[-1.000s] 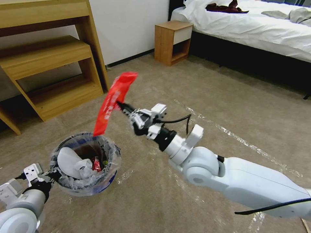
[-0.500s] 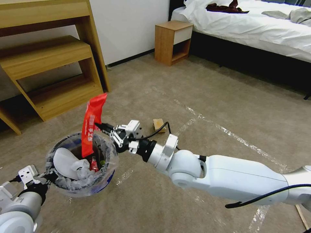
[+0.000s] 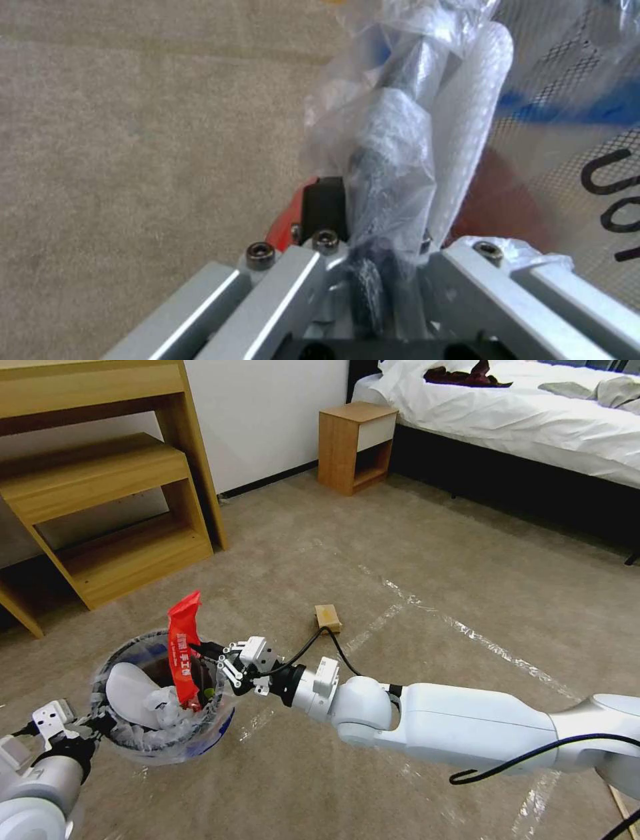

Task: Pick up the trash bin and place the garbage on the floor into it.

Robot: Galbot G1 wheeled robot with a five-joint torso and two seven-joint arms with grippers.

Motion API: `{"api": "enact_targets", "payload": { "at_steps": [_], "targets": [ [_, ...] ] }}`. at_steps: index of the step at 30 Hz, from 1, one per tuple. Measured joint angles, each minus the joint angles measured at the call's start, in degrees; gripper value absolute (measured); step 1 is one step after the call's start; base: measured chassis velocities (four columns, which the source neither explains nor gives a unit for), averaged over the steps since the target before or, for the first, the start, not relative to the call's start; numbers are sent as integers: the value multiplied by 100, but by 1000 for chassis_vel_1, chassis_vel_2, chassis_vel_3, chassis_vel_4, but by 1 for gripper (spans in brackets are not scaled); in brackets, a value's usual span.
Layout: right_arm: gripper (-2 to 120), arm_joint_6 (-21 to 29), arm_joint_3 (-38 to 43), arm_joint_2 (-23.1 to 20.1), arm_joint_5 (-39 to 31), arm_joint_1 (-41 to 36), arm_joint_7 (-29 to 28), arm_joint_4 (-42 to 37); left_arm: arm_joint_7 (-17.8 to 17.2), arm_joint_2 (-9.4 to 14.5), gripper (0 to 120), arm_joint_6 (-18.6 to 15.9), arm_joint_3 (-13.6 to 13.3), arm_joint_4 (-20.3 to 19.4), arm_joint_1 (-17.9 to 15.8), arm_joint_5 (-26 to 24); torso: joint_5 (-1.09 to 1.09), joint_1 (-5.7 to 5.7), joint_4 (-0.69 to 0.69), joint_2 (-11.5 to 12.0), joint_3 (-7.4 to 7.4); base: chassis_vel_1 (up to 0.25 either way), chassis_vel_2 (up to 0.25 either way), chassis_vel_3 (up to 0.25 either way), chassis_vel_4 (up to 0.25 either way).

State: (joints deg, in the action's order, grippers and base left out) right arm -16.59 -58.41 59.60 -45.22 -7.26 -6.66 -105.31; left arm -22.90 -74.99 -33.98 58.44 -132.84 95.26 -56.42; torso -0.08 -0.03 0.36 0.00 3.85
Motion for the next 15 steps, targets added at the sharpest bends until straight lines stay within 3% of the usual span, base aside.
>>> {"api": "enact_targets", "payload": {
  "at_steps": [15],
  "targets": [
    [0,-177,-227,839,425,-97,78,780,-8,-22,0,22,12,77,-90,-44,0,0,-1,0,0,0,0,0,0]
  ]
}}
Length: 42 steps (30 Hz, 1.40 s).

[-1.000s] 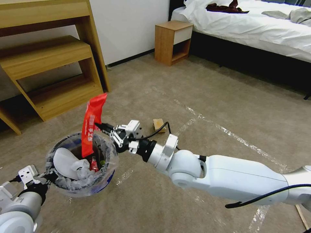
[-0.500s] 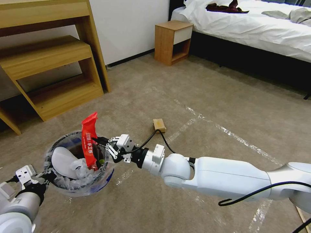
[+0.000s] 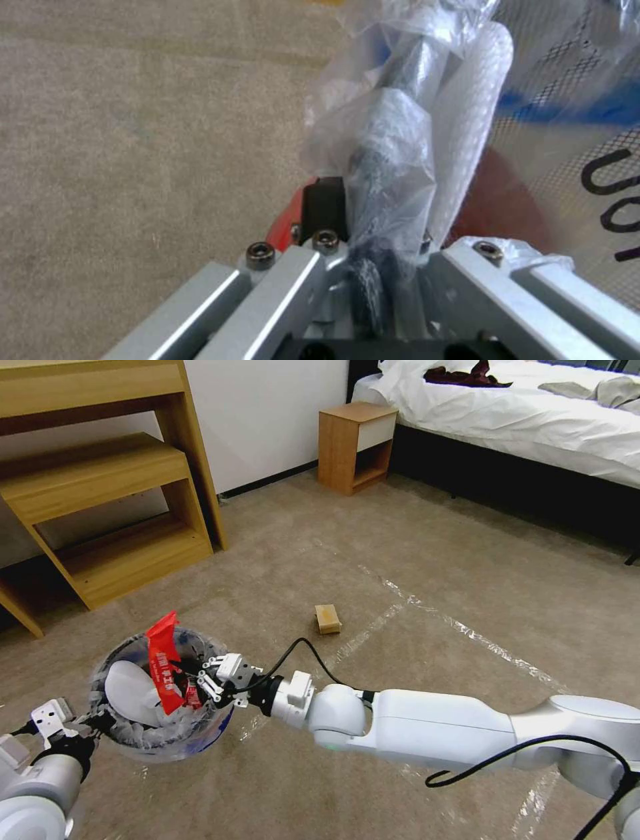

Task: Pick up the trash bin and place the garbage on the floor into it.

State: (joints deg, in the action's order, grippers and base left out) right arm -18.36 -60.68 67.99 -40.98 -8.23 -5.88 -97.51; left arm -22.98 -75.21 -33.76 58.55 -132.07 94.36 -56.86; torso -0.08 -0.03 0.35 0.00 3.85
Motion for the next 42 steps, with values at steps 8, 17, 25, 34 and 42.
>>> {"api": "enact_targets", "payload": {
  "at_steps": [8,17,25,34,42],
  "targets": [
    [0,-147,-159,340,240,60,68,490,-2,4,0,15,-3,39,-33,-18,0,0,1,0,0,0,0,0,0],
    [0,-334,-228,555,492,50,226,1080,-3,-32,0,30,-13,35,-8,-23,0,0,1,0,0,0,0,0,0],
    [0,-459,-251,656,601,47,322,1423,-2,-75,0,56,-19,-16,41,-16,0,0,1,0,0,0,0,0,0],
    [0,-599,-260,740,737,13,392,1762,0,-100,0,58,-22,-43,53,-15,1,0,1,0,0,0,0,0,0],
    [0,-641,-247,741,806,-48,419,1901,4,-80,0,61,-24,-33,30,-17,1,0,1,0,0,0,0,0,0]
  ]
}}
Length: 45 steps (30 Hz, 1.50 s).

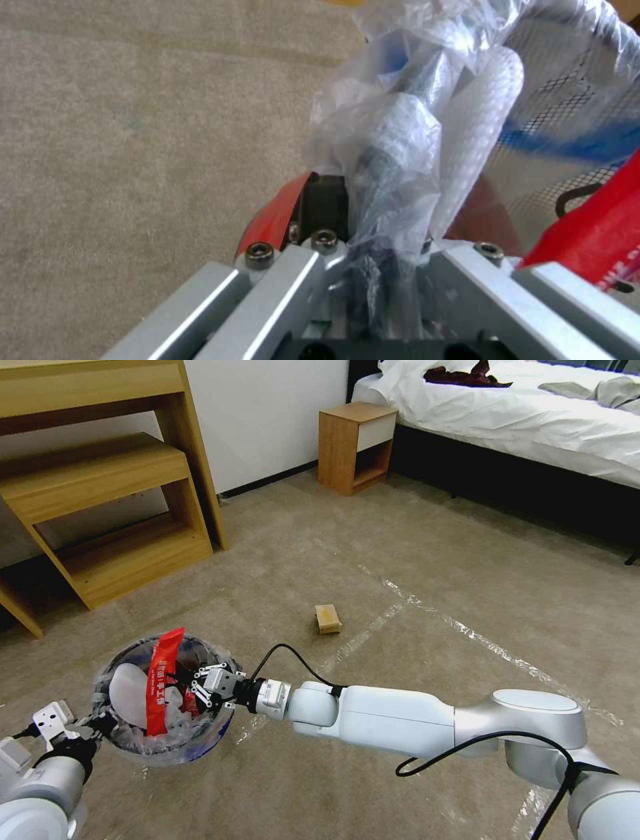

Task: Pick up the trash bin and place the garbage on the floor into it.

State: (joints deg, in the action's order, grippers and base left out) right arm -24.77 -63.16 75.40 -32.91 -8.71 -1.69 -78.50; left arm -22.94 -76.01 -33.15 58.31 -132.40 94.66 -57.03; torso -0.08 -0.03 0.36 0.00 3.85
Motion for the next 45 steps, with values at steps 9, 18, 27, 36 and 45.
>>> {"api": "enact_targets", "payload": {
  "at_steps": [9,18,27,36,45],
  "targets": [
    [0,-51,20,-39,37,-5,27,2,27,-9,0,1,-27,79,-58,-2,0,0,0,0,0,0,0,0,0],
    [20,-28,41,-124,-11,3,34,-148,-2,10,0,17,-30,146,-111,10,0,0,0,0,0,0,0,0,0],
    [53,62,45,-208,-165,71,28,-370,-14,39,0,7,-28,178,-150,-7,0,0,0,0,0,0,0,0,0],
    [87,106,84,-262,-213,93,-2,-530,-19,46,0,2,-5,175,-135,-16,0,0,0,0,0,0,0,0,0],
    [90,136,308,-372,-218,69,-55,-783,-19,-5,0,0,-23,147,-95,6,0,0,0,0,0,0,0,0,0]
  ]
}}
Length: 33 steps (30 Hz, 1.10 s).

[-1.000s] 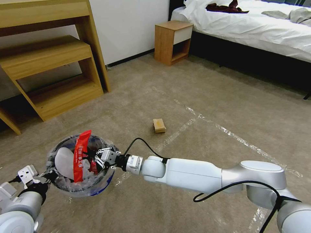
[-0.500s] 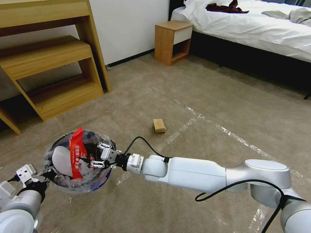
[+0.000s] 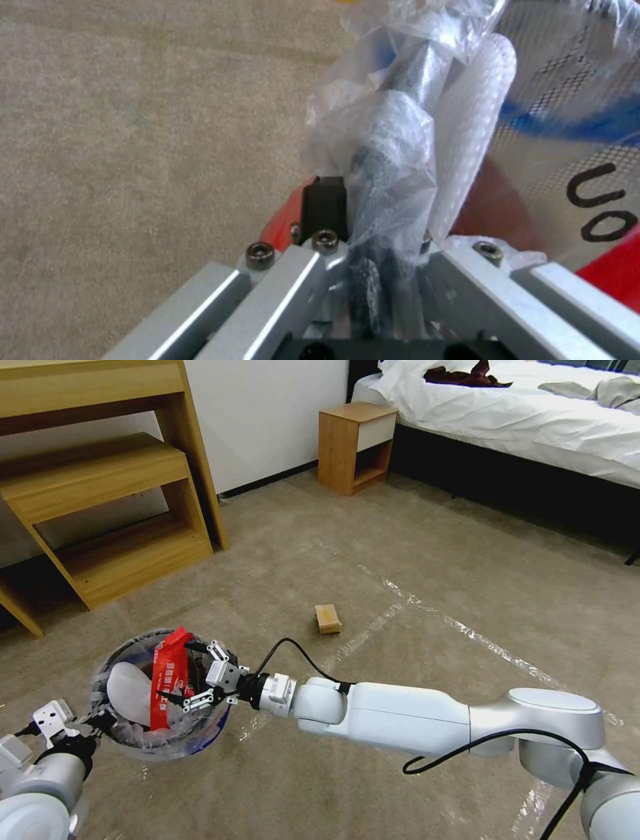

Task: Pick up the trash bin and place the garbage on the floor into it.

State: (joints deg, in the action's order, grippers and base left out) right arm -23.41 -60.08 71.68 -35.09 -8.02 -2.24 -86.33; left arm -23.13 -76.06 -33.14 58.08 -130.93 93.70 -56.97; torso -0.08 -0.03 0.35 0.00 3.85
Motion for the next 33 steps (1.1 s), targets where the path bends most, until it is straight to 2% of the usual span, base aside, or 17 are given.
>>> {"api": "enact_targets", "payload": {
  "at_steps": [5,18,23,33],
  "targets": [
    [89,2,383,-164,-38,-105,-20,-322,0,1,0,0,2,1,3,6,0,0,0,0,0,0,0,0,0],
    [83,-158,1330,-207,-65,-337,3,-687,3,-17,0,-1,-1,21,7,20,0,0,0,0,0,0,0,0,0],
    [83,-1,1655,-466,-481,-349,-89,-1023,5,9,0,0,22,36,3,19,0,0,1,0,0,0,0,0,0],
    [82,30,1306,-450,-404,-494,-90,-1012,6,19,0,15,51,53,-21,-4,0,0,0,0,0,0,0,0,0]
  ]
}}
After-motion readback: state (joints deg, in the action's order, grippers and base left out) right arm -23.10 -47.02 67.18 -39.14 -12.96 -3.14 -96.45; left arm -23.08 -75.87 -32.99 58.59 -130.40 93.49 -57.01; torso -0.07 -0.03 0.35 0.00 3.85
